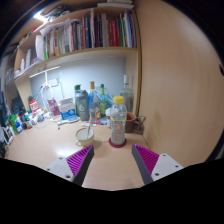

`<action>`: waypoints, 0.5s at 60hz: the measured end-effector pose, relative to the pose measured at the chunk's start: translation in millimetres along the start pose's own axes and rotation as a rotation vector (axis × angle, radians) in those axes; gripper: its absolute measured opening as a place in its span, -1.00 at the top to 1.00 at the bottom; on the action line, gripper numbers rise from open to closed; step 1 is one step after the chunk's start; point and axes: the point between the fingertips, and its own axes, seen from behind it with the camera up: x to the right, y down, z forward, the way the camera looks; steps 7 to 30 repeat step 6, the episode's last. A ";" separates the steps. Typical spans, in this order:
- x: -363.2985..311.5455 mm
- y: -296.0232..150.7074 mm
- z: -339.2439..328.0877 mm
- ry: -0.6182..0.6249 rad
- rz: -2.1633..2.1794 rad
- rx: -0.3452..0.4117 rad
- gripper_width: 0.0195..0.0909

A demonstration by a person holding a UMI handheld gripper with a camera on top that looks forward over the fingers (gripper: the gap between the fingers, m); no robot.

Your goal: Pour water

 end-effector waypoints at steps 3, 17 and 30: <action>-7.3 -1.3 -26.9 0.007 -0.002 0.003 -0.81; -15.6 -3.5 -52.4 0.014 -0.012 0.006 -0.80; -15.6 -3.5 -52.4 0.014 -0.012 0.006 -0.80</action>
